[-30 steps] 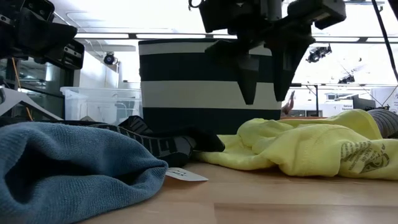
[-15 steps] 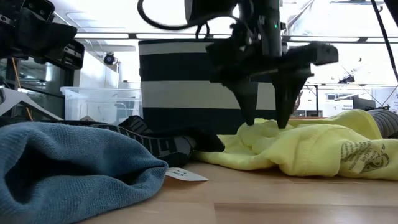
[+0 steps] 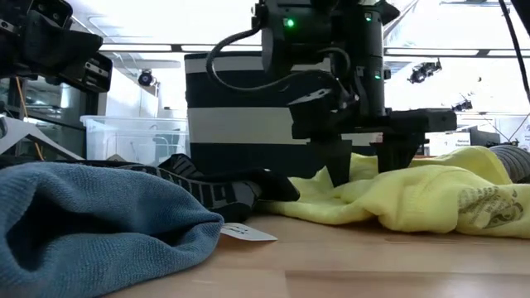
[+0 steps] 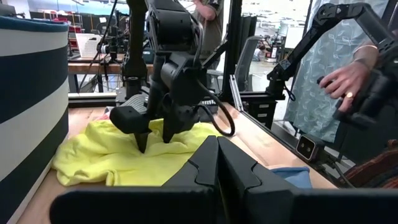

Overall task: Pick & Place Cloths
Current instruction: Put the yellow shirt into the blue basket

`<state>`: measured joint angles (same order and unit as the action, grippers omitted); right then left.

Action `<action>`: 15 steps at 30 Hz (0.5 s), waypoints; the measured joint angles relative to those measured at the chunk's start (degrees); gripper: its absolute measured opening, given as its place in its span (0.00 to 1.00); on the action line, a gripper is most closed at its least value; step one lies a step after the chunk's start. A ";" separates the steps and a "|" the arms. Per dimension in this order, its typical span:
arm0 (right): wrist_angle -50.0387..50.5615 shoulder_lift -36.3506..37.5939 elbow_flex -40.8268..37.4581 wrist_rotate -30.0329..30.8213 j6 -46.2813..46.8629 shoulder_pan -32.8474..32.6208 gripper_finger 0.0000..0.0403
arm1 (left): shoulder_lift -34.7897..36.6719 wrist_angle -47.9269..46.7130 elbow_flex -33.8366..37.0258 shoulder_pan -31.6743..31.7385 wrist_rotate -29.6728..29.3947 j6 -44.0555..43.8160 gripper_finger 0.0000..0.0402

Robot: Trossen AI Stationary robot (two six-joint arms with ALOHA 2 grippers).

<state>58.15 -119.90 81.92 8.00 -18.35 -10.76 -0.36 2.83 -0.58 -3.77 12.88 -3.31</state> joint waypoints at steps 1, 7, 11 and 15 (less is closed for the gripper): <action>-0.51 0.02 -0.77 -0.01 0.02 0.00 0.68 | 0.01 0.00 -0.02 0.01 0.00 0.00 0.00; -0.78 -0.02 -1.95 0.05 0.04 0.00 0.49 | 0.01 -0.02 -0.01 0.00 0.01 0.00 0.00; -1.69 -0.12 -1.82 0.64 1.15 -0.09 0.32 | 0.01 -0.03 -0.01 0.01 0.01 0.00 0.00; 0.37 -0.45 0.78 0.03 6.23 0.00 0.14 | 0.01 -0.04 0.00 0.02 0.01 0.01 0.00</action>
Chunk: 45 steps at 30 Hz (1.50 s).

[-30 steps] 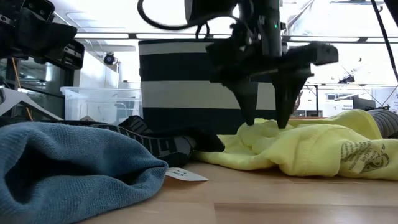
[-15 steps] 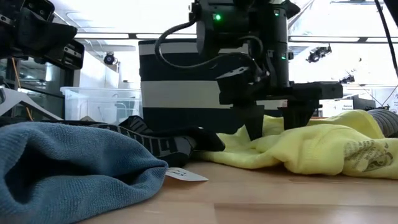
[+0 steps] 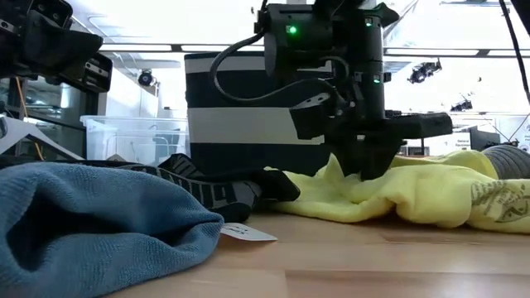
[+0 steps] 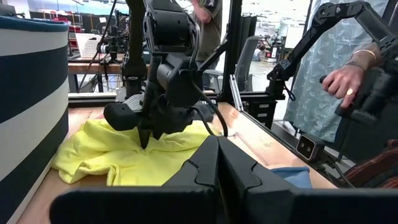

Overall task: Pick & Place Cloths
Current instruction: Put the yellow shirt into the blue basket

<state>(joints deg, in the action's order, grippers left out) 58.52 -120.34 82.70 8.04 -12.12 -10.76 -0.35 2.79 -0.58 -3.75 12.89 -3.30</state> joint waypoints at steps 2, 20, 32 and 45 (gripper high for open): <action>2.12 -0.25 2.41 -0.52 3.14 -0.04 0.07 | -0.01 0.01 0.00 -0.02 0.00 0.00 0.00; 20.22 -0.38 28.75 1.27 12.60 -2.78 0.06 | 0.00 0.00 -0.02 -0.02 -0.01 -0.01 0.00; 31.58 0.20 39.65 5.52 16.41 -3.94 0.06 | -0.01 0.00 -0.02 0.00 -0.01 -0.01 0.00; 30.25 9.72 40.56 10.72 17.99 -4.26 0.06 | 0.00 0.02 -0.02 0.00 0.01 0.00 0.00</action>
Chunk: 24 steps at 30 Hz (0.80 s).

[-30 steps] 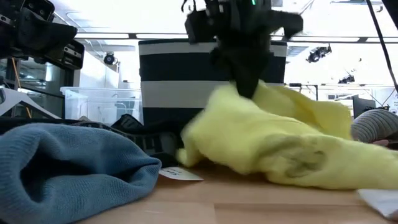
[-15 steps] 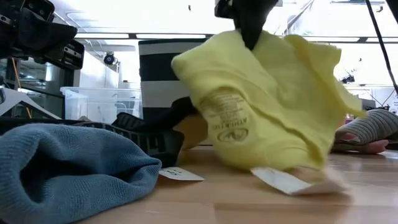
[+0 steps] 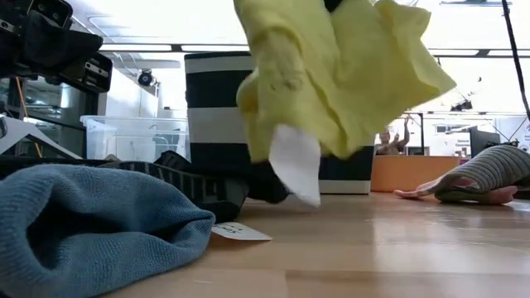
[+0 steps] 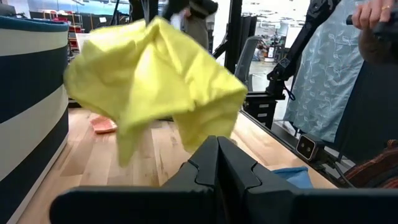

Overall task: Pick & Place Cloths
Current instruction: Put the yellow shirt into the blue basket

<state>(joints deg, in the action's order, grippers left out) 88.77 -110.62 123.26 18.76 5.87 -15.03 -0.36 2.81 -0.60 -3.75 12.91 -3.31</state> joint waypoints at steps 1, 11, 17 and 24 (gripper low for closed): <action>-0.69 1.07 0.00 0.46 -0.04 0.00 0.06 | 0.02 0.00 0.00 0.00 -0.02 0.00 0.00; -18.72 10.58 0.00 2.75 -10.44 0.02 0.06 | 0.02 0.00 0.02 -0.01 -0.01 0.00 0.00; -30.36 13.87 0.02 7.85 -18.36 0.47 0.06 | 0.02 0.00 0.02 -0.02 -0.02 0.02 0.00; -43.20 15.27 0.02 16.85 -27.00 0.84 0.06 | 0.02 0.02 0.01 -0.01 0.00 0.01 0.00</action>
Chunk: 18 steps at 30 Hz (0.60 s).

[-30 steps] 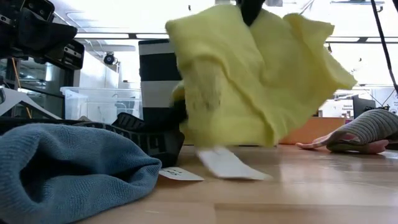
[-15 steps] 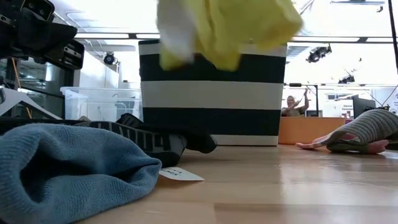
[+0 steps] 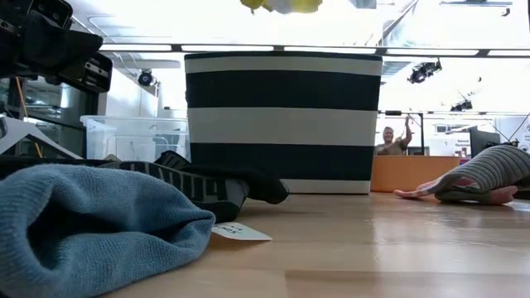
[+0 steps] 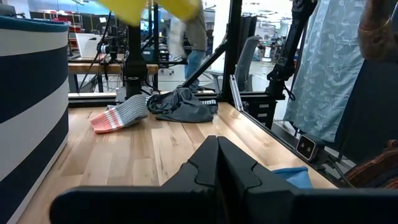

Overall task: Pick & Place Cloths
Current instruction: Put the yellow shirt into the blue basket

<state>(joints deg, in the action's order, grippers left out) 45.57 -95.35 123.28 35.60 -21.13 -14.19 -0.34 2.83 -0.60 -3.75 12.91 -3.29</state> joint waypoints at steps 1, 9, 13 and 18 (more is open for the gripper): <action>-1.88 0.00 0.00 0.81 -1.17 0.16 0.06 | -0.01 -0.01 0.01 -0.01 -0.01 -0.01 0.00; -11.40 0.00 0.00 3.84 -5.71 4.48 0.06 | 0.00 0.00 -0.01 -0.01 -0.02 -0.02 0.00; -12.46 0.00 0.00 3.84 -5.69 7.95 0.06 | -0.01 0.00 -0.01 -0.01 -0.01 -0.01 0.00; -13.26 -0.02 0.00 3.59 -5.63 12.14 0.06 | 0.00 0.01 0.02 -0.02 0.00 0.00 0.00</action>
<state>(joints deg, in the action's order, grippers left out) 32.31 -95.37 123.28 39.20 -26.76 -2.05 -0.34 2.83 -0.58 -3.77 12.91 -3.29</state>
